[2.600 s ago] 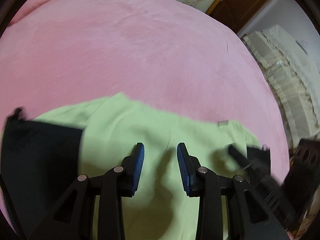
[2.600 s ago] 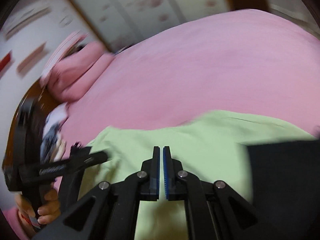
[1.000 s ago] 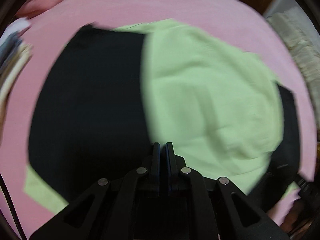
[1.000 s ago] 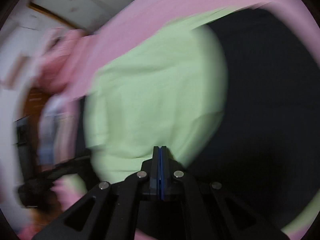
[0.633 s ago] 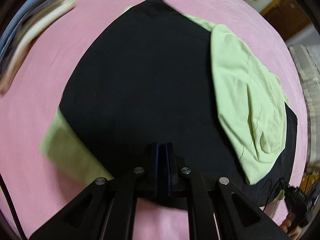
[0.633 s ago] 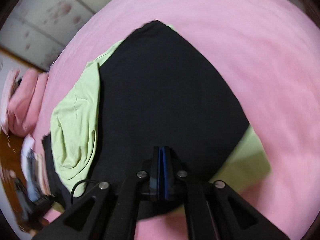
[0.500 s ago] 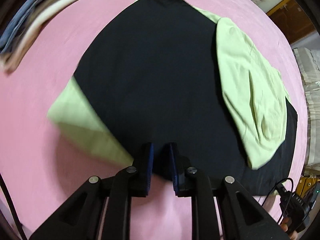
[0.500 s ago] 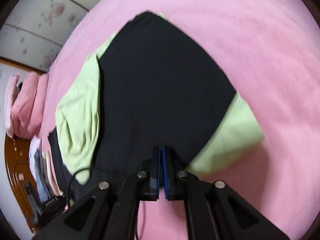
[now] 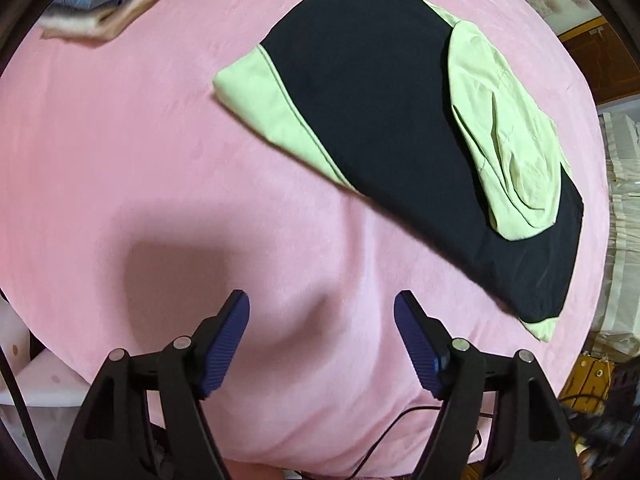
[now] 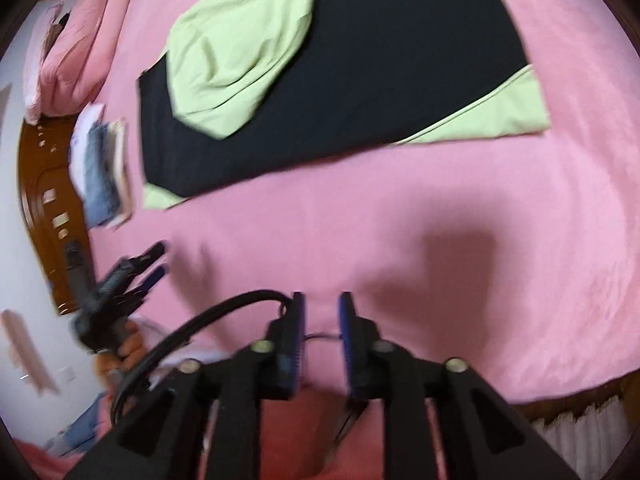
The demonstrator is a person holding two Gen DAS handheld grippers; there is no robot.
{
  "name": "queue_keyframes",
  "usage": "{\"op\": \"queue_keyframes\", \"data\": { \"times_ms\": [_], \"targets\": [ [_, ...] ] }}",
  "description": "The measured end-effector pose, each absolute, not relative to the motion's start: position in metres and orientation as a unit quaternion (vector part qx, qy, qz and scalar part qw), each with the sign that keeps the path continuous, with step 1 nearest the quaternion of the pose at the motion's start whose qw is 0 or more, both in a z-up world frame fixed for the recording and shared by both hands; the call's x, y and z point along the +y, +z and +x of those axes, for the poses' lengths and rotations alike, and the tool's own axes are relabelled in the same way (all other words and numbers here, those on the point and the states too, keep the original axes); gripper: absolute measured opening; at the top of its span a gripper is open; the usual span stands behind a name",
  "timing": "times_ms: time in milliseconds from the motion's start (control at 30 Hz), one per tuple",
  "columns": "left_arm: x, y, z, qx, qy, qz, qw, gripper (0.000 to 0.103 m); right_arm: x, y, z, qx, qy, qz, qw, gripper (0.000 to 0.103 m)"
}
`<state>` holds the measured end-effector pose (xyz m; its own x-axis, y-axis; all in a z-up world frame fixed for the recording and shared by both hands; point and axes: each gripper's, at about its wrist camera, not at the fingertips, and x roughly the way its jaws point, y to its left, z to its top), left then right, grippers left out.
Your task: Fold large clothes
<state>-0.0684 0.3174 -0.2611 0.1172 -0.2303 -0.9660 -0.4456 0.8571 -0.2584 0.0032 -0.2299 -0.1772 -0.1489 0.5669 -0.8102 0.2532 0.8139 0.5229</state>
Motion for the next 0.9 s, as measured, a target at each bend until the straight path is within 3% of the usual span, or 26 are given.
{"op": "queue_keyframes", "data": {
  "times_ms": [67,100,200,467,533,600,800,900],
  "targets": [
    [0.312,-0.262,-0.064,0.662,0.078,-0.260,0.698,0.073,-0.223,-0.165,0.016,0.742,0.141,0.276,0.594,0.047],
    [0.281,-0.264,-0.048,0.660,0.079,-0.265,0.698,0.073,-0.219,-0.157,0.025,0.738,0.144,0.267,0.603,0.049],
    [0.215,-0.267,-0.040,0.651,0.080,-0.284,0.699,0.073,-0.202,-0.137,0.064,0.715,0.149,0.216,0.648,0.049],
    [0.185,-0.295,0.000,0.633,0.101,-0.311,0.702,0.078,-0.153,-0.162,0.181,0.655,0.114,0.184,0.724,0.049],
    [0.187,-0.303,0.003,0.632,0.106,-0.317,0.699,0.078,-0.144,-0.177,0.204,0.650,0.114,0.178,0.730,0.035],
    [0.196,-0.311,0.002,0.632,0.113,-0.330,0.692,0.079,-0.134,-0.198,0.227,0.667,0.096,0.167,0.720,0.005],
    [0.217,-0.324,0.001,0.610,0.105,-0.365,0.695,0.082,-0.121,-0.234,0.259,0.685,0.084,0.195,0.697,0.000],
    [0.224,-0.328,0.006,0.587,0.096,-0.387,0.705,0.089,-0.104,-0.272,0.264,0.737,0.072,0.155,0.653,0.000]
  ]
}}
